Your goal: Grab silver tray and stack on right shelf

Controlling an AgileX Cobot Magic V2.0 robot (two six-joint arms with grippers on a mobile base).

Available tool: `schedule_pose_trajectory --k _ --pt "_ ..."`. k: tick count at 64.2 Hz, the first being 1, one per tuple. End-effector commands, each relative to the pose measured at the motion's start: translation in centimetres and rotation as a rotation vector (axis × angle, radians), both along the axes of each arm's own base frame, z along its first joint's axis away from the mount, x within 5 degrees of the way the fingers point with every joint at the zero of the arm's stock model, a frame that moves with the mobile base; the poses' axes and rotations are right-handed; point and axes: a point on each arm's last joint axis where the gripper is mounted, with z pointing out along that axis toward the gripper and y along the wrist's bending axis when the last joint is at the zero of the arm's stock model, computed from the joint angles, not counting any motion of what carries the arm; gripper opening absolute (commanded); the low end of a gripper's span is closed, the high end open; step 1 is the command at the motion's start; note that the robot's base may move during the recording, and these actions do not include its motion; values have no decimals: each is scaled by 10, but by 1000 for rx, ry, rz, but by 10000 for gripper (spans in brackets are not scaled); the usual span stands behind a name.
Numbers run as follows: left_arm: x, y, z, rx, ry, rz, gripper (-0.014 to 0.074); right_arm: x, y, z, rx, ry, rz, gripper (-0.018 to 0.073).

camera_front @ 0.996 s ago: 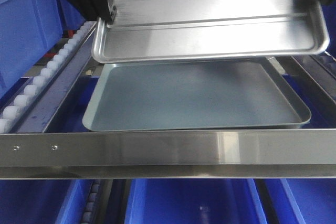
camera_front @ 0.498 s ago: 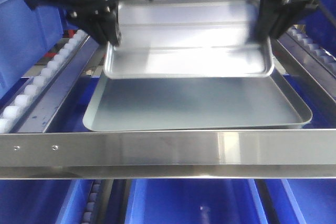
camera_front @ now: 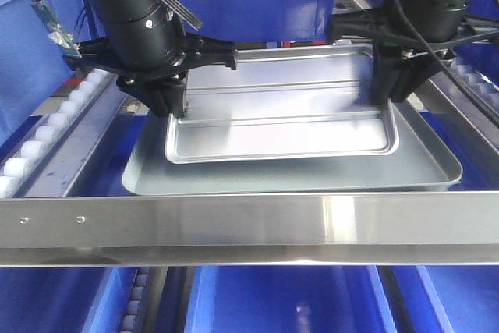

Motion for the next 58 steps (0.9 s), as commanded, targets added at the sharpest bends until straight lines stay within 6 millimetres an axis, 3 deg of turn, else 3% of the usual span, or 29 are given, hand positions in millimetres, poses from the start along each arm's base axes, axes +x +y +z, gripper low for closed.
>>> schedule_pose_trajectory --k 1,6,14,19,32,38,43,54,58 --pt "2 3 32 -19 -102 -27 123 3 -6 36 4 -151 9 240" --pt "2 3 34 -22 -106 -26 296 3 -6 36 -2 -152 11 363" --pt "5 2 41 -27 -122 -24 475 3 -6 36 -3 -152 12 544" --pt "6 1 46 -31 -130 -20 515 3 -6 36 -4 -151 12 604" --pt "4 7 66 6 -101 32 514 -7 -9 52 0 -169 7 600" --pt "-5 13 83 9 -111 7 489 -17 -12 68 7 -201 4 534" --pt "-15 17 100 -4 -124 -18 424 -28 -15 84 15 -232 0 421" --pt "-49 37 140 -49 -191 -84 164 -64 -26 116 33 -302 -7 87" --pt "-61 46 147 -46 -212 -100 55 -77 -29 119 40 -325 -6 46"
